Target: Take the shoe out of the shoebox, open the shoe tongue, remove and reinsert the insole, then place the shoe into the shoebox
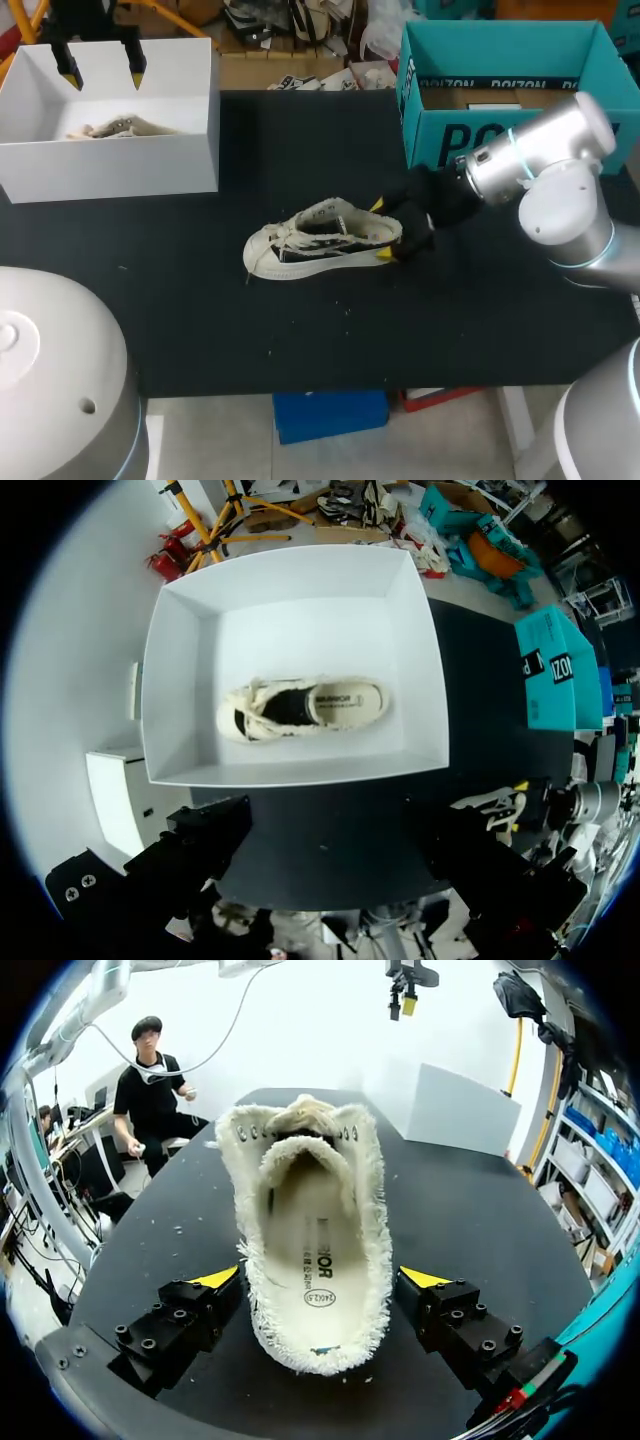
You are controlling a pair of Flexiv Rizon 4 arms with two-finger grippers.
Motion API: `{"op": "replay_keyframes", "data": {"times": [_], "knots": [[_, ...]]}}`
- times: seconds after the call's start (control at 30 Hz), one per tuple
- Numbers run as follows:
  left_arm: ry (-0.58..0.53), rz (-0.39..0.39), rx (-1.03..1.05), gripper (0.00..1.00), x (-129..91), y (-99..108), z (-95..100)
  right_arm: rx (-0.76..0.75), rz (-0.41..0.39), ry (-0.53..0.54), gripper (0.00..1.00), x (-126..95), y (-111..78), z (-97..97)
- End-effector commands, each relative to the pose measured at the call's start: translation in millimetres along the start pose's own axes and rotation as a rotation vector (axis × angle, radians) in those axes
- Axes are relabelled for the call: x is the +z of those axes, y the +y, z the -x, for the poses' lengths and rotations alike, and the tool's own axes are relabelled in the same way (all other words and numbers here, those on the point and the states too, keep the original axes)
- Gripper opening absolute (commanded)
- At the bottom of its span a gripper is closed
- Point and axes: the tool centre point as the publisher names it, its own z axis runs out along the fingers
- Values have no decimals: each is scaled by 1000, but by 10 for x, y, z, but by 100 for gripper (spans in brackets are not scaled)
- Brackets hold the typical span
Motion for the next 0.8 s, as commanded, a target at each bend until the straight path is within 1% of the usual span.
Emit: {"op": "replay_keyframes", "data": {"times": [0.03,0.23,0.53,0.57,0.6,0.63,0.67,0.8], "knots": [[-1,1,-1,100,-5,2,-1,4,7,6,100,100,-37,37],[-1,1,-1,100,-5,2,-1,10,12,12,100,141,-90,30],[-1,1,-1,100,-5,2,-1,13,26,15,100,127,-151,47],[-1,1,-1,100,-5,2,-1,11,31,18,84,127,-155,53],[-1,1,-1,100,-5,2,-1,7,39,25,40,130,-160,60],[-1,1,-1,100,-5,2,-1,1,51,32,11,137,-162,65],[-1,1,-1,100,-5,2,-1,-6,63,45,0,148,-161,68],[-1,1,-1,100,-5,2,-1,-6,63,45,0,148,-161,68]]}}
